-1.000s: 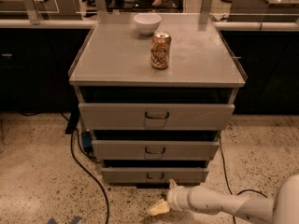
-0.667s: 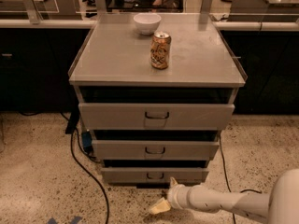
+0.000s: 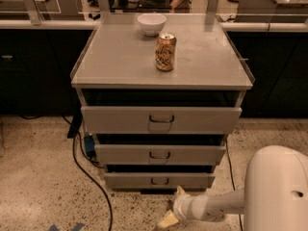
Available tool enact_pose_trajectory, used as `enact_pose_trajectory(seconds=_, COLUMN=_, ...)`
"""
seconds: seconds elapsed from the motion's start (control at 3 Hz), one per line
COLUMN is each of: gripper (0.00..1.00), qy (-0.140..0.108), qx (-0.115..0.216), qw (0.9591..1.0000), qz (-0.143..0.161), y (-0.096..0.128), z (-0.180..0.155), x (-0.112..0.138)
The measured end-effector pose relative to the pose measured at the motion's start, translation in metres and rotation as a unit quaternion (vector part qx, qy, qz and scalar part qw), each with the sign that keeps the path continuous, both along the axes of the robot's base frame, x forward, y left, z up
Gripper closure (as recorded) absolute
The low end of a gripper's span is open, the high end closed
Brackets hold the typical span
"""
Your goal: Open bottom drawer
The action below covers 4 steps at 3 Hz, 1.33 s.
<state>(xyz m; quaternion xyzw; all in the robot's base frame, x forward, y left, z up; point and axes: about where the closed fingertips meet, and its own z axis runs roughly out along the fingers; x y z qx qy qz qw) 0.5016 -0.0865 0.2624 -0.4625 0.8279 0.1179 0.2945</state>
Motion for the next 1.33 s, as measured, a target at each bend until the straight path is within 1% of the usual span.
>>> enact_pose_trajectory(seconds=0.33, gripper=0.0, qy=0.0, qx=0.0, qw=1.0, qz=0.0, y=0.0, z=0.0, x=0.0)
enact_pose_trajectory(seconds=0.67, gripper=0.0, qy=-0.011, qx=0.025, qw=0.9995, qz=-0.016, y=-0.002, z=-0.008, x=0.015)
enact_pose_trajectory(seconds=1.0, gripper=0.0, qy=-0.03, qx=0.062, qw=0.9964, qz=-0.05, y=-0.011, z=-0.032, x=0.049)
enact_pose_trajectory(seconds=1.33, gripper=0.0, qy=-0.054, qx=0.061, qw=0.994, qz=-0.074, y=-0.028, z=-0.025, x=0.086)
